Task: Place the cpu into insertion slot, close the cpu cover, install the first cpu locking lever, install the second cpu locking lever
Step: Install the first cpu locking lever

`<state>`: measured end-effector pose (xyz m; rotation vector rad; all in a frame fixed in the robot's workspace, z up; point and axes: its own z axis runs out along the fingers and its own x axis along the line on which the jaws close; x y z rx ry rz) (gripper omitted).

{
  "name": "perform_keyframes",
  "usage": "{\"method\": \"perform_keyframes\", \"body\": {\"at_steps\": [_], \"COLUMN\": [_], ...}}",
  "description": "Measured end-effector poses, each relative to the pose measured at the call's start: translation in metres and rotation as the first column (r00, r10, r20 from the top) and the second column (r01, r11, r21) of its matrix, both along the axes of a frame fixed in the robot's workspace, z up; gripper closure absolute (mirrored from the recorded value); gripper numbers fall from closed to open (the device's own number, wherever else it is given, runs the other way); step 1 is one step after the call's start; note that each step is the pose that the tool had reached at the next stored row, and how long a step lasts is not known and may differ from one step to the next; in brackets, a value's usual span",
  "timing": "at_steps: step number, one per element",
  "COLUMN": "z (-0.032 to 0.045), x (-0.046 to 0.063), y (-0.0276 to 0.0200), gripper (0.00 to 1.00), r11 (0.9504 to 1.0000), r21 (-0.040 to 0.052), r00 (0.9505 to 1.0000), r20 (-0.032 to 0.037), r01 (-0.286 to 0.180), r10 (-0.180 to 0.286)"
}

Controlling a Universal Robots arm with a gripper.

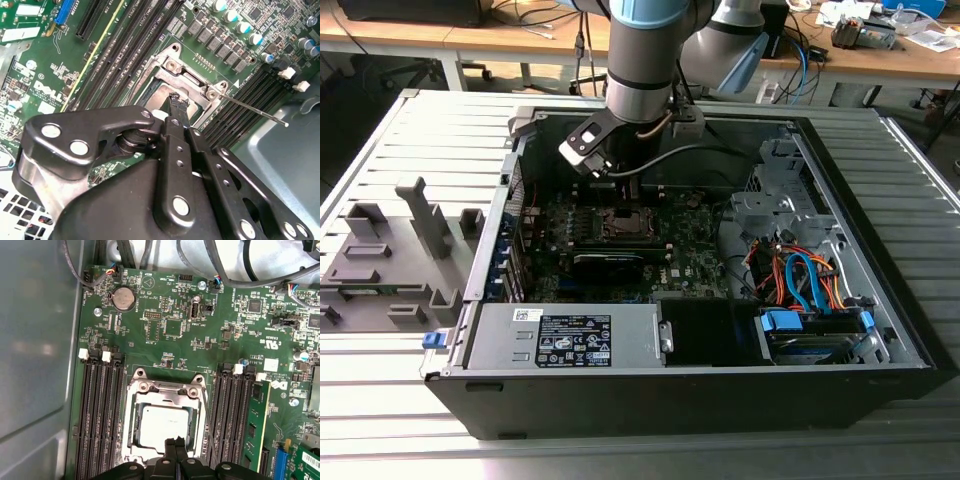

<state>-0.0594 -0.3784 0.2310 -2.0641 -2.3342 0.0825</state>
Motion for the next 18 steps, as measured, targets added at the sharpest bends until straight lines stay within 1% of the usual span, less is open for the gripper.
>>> {"method": "perform_keyframes", "body": {"at_steps": [3, 5, 8, 18], "z": [0.0000, 0.0000, 0.0000, 0.0000], "x": [0.0000, 0.0000, 0.0000, 0.0000], "y": [0.0000, 0.0000, 0.0000, 0.0000], "gripper": [0.89, 0.89, 0.89, 0.89], "r11": [0.9996, 0.9992, 0.9973, 0.9918], "r21": [0.0000, 0.0000, 0.0000, 0.0000], "r00": [0.9996, 0.9992, 0.9973, 0.9918], "r20": [0.0000, 0.0000, 0.0000, 0.0000], "r01": [-0.029, -0.040, -0.073, -0.128], "r10": [0.029, 0.040, 0.073, 0.128]}}
